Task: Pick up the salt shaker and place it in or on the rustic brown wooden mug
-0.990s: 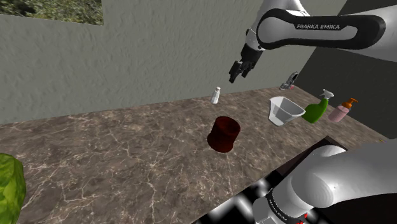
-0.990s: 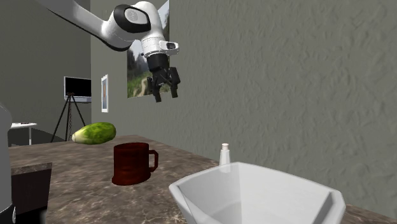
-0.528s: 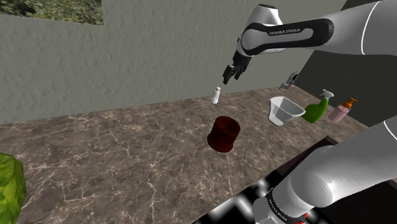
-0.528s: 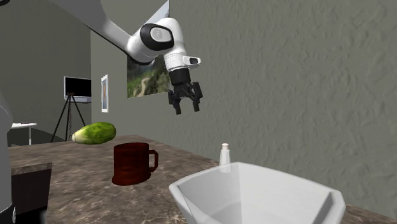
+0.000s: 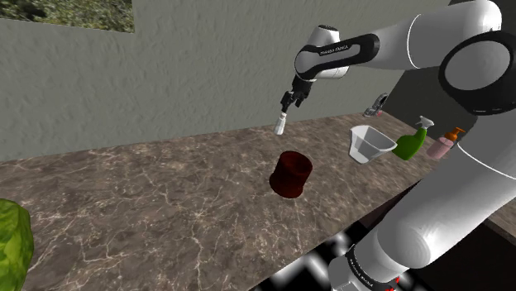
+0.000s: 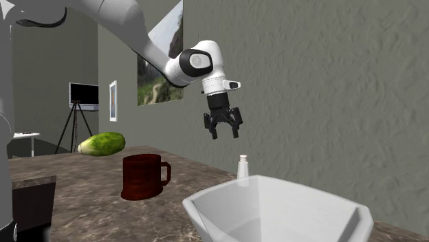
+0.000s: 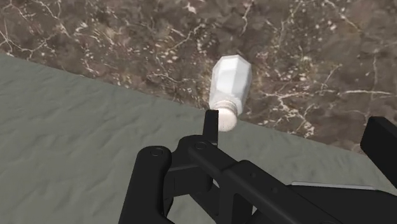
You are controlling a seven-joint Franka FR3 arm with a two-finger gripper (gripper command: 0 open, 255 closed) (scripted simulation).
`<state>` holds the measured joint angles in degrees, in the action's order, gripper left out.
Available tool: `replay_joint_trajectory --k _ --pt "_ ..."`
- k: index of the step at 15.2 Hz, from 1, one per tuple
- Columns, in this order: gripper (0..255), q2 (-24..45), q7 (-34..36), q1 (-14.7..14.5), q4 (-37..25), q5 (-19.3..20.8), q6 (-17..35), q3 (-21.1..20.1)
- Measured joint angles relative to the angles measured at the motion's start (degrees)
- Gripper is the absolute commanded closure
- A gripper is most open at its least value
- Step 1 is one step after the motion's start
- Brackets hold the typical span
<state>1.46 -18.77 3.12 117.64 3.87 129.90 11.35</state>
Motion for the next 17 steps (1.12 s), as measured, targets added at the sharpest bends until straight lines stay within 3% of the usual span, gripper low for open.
replay_joint_trajectory --k 7,17 --pt "0 12.5 -4.7 2.1 -9.7 -4.3 2.4 0.6" --pt "0 16.3 -5.5 2.7 -9.6 -5.4 6.2 0.3"
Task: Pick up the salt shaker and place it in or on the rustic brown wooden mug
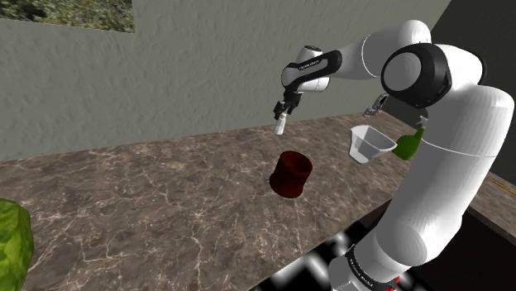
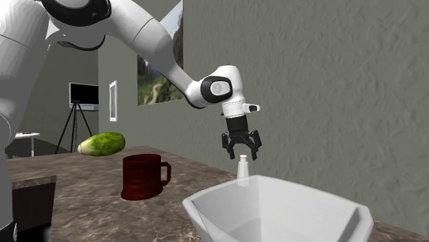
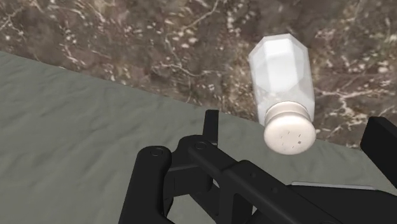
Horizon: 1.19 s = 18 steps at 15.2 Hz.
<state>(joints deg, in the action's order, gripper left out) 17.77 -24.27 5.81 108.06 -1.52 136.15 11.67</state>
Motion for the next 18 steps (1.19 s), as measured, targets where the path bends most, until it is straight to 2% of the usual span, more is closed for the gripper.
replay_joint_trajectory --k 2,3,13,18 --pt "0 0.0 0.0 0.0 0.0 0.0 0.0 0.0" --pt "255 0.0 0.0 0.0 0.0 0.0 0.0 0.0" --pt "255 0.0 0.0 0.0 0.0 0.0 0.1 0.0" --pt "255 -1.4 0.2 -0.1 -1.3 0.4 -2.7 0.1"
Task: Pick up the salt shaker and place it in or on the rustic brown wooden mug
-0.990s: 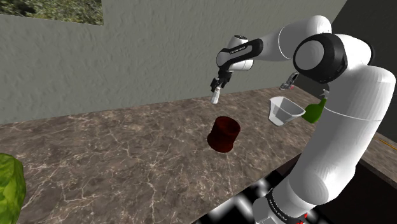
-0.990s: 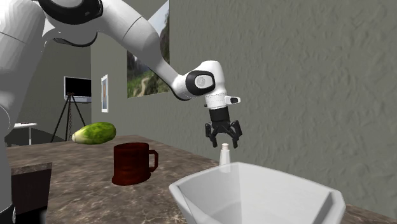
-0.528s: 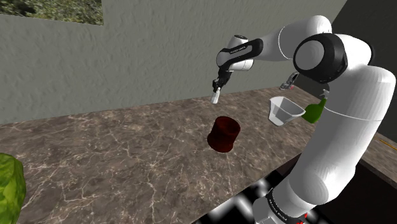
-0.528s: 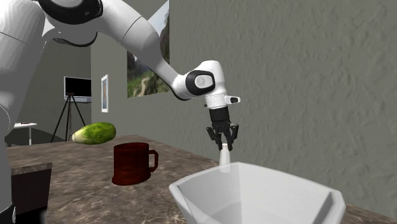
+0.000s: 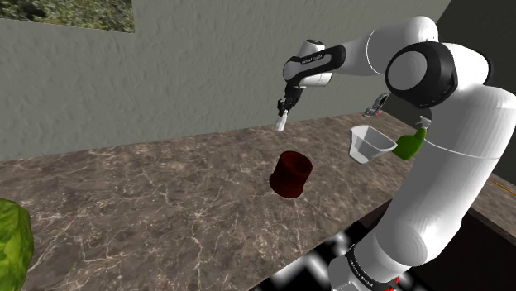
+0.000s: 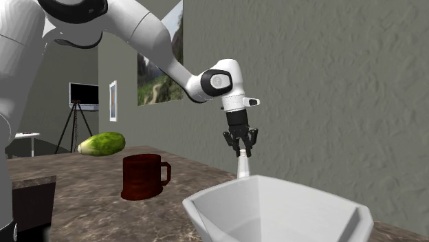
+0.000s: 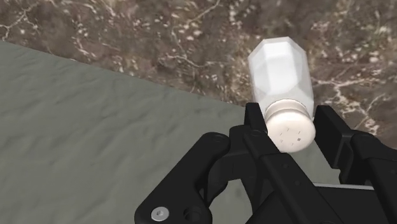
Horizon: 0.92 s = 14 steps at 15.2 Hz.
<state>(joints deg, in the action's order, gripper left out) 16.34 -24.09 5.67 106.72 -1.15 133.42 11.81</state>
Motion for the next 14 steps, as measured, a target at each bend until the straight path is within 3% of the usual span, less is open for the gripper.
replay_joint_trajectory --k 14 --pt "255 -3.8 0.2 -0.2 -5.8 0.9 -9.6 0.3"
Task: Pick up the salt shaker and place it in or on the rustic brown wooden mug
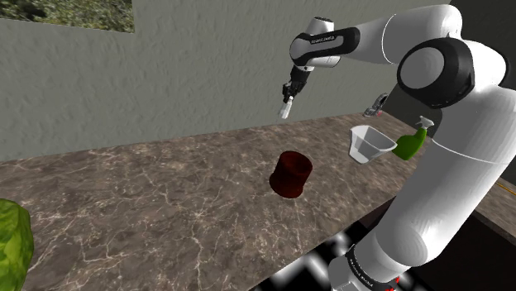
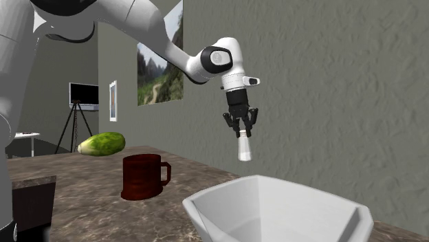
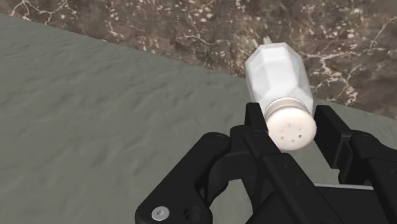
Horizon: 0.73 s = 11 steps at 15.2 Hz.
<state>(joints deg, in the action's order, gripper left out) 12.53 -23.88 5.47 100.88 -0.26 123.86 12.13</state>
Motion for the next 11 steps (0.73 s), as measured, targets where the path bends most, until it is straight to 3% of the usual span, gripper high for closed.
replay_joint_trajectory --k 11 --pt "255 -1.2 0.0 0.0 -6.7 0.3 -7.9 0.1"
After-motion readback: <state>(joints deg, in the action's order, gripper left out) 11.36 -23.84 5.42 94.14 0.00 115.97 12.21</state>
